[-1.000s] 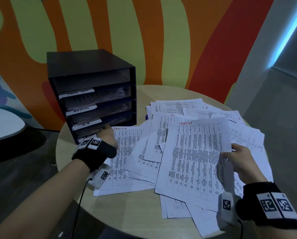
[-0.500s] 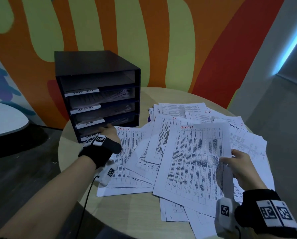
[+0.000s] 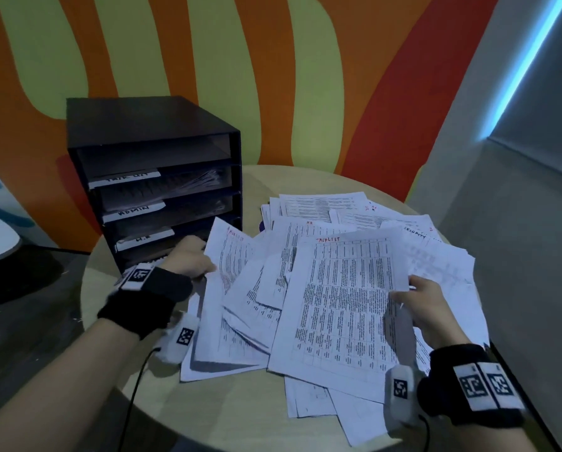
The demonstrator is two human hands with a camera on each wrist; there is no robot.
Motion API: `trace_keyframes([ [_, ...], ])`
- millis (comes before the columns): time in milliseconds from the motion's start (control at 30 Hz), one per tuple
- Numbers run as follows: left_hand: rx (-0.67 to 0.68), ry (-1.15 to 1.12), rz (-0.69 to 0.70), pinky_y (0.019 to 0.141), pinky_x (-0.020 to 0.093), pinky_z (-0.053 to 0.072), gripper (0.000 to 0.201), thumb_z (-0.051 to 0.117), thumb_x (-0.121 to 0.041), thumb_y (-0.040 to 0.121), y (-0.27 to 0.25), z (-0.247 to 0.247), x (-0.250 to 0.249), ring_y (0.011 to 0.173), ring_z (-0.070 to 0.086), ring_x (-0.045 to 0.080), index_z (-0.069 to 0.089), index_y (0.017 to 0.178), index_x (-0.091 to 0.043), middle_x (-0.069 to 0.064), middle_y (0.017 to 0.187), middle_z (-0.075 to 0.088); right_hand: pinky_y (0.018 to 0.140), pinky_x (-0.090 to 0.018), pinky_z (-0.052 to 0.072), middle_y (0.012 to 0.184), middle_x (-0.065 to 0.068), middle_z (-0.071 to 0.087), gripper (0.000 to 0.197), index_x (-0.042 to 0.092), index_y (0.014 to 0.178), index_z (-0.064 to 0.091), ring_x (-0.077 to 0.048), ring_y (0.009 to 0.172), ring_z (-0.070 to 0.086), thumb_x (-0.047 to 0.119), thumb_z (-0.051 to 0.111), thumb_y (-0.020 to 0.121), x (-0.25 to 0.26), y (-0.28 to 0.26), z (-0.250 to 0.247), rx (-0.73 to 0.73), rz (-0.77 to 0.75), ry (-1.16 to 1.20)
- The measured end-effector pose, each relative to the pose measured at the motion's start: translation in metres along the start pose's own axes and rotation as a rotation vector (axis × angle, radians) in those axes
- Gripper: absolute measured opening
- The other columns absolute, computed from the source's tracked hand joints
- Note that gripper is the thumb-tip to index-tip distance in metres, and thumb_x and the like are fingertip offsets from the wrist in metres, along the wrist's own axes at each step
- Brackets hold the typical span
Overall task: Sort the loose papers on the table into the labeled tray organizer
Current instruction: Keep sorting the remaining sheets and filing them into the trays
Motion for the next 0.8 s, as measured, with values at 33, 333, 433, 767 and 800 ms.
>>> trace_keyframes([
  [33,-0.045,0.064,0.066,0.059,0.027,0.045,0.006,0.061,0.006,0.08,0.0,-0.002,-0.004,0.071,0.064,0.027,0.067,0.081,0.003,0.015,0.08,0.065,0.054,-0.026,0.042,0.091,-0.016,0.066,0.024,0.005,0.105,0.063,-0.025,0.065,0.056,-0.01,0.055,0.088,0.0,0.0,0.0,0.003,0.001,-0.003],
  [333,-0.675,0.251,0.55,0.067,0.041,0.053,0.014,0.058,-0.016,0.091,-0.044,-0.054,-0.057,0.077,0.064,0.031,0.071,0.092,-0.016,0.006,0.081,0.07,0.061,-0.029,0.041,0.091,-0.018,0.068,0.023,0.005,0.104,0.067,-0.025,0.065,0.054,-0.007,0.057,0.088,-0.008,0.006,-0.003,-0.006,0.002,-0.026],
  [433,-0.681,-0.137,0.719,0.069,0.041,0.057,0.012,0.06,-0.021,0.091,-0.058,-0.073,-0.069,0.075,0.067,0.024,0.07,0.087,-0.015,0.003,0.079,0.07,0.066,-0.032,0.042,0.094,-0.018,0.069,0.024,0.008,0.103,0.067,-0.028,0.071,0.056,-0.007,0.056,0.087,-0.007,0.006,-0.003,-0.018,-0.016,-0.014],
  [767,-0.72,-0.608,0.737,0.077,0.037,0.058,0.014,0.066,-0.016,0.09,-0.066,-0.078,-0.091,0.081,0.07,0.018,0.067,0.08,-0.026,-0.005,0.083,0.071,0.068,-0.037,0.047,0.086,-0.013,0.071,0.023,0.012,0.085,0.069,-0.028,0.075,0.06,-0.002,0.051,0.089,0.001,0.003,-0.005,-0.199,-0.194,0.126],
  [800,-0.756,-0.614,0.749,0.074,0.032,0.058,0.015,0.065,-0.016,0.091,-0.067,-0.08,-0.094,0.077,0.068,0.01,0.065,0.08,-0.027,-0.012,0.078,0.07,0.07,-0.038,0.048,0.086,-0.011,0.071,0.024,0.016,0.082,0.068,-0.027,0.076,0.062,0.0,0.051,0.09,0.003,0.002,-0.005,-0.22,-0.219,0.153],
])
Point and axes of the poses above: each hand's wrist, its own y-axis towards the middle knuckle, its own z-axis out of the palm, x = y × z, the point moved 1 cm from there along y, towards the middle knuckle
